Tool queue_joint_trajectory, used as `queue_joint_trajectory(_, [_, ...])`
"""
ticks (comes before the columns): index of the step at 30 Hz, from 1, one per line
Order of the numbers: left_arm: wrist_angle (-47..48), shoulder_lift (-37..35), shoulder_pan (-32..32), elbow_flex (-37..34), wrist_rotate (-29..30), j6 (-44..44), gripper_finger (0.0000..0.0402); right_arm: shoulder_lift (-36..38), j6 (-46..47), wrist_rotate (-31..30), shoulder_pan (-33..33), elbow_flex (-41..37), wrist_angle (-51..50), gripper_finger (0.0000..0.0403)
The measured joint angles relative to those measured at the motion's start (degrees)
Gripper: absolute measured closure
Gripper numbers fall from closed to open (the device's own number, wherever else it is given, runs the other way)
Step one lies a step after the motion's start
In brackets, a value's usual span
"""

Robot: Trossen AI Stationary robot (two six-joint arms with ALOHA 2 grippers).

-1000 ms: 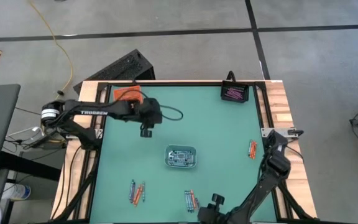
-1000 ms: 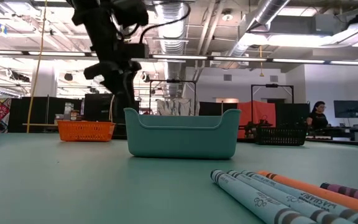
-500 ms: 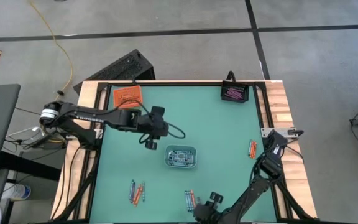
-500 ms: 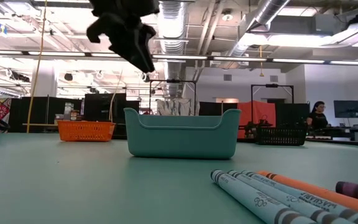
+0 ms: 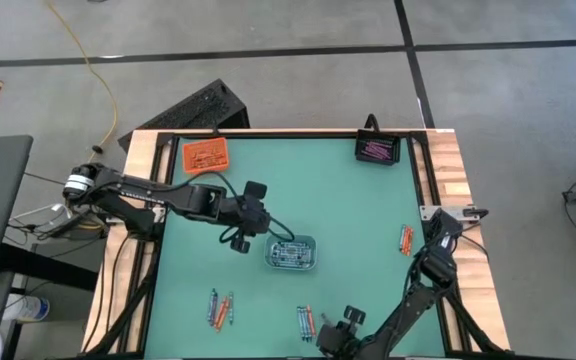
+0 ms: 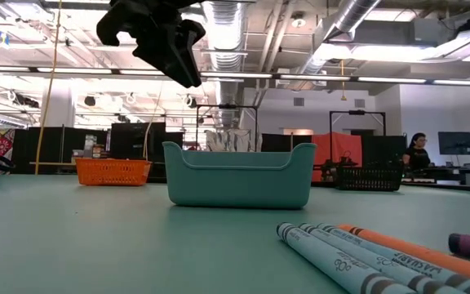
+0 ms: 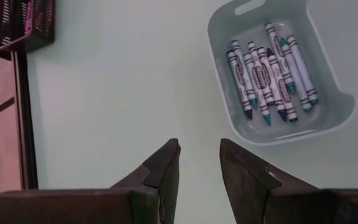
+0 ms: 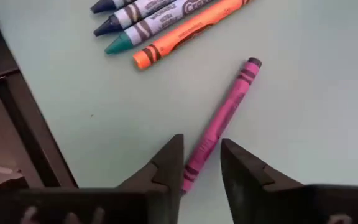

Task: Sort crayons
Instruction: Put the violet crayon into the black bin

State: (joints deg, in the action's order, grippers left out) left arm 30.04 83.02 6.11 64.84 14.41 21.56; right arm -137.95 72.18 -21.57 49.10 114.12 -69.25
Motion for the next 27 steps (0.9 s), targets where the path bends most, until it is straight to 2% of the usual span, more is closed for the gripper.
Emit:
queue_joint_trajectory(5, [0.0, 0.0, 0.63, 0.0, 0.0, -0.33, 0.0297, 0.5, -0.17, 2.19, 0.31, -3.5, 3.2, 0.0337])
queue_joint_trajectory(11, [-0.02, 0.02, 1.87, 0.04, 0.0, -0.61, 0.0297, 0.49, -0.4, 2.24, 0.63, -3.65, 2.09, 0.0394])
queue_joint_trajectory(19, [-0.5, 0.02, 3.49, 0.04, 2.58, -0.26, 0.0297, 0.23, -0.5, 3.1, 0.57, -2.14, -0.49, 0.04])
queue_joint_trajectory(27, [-0.61, 0.02, 6.13, 0.04, 2.6, -1.95, 0.0297, -0.42, -0.68, 3.97, 0.4, 5.11, -17.79, 0.0402])
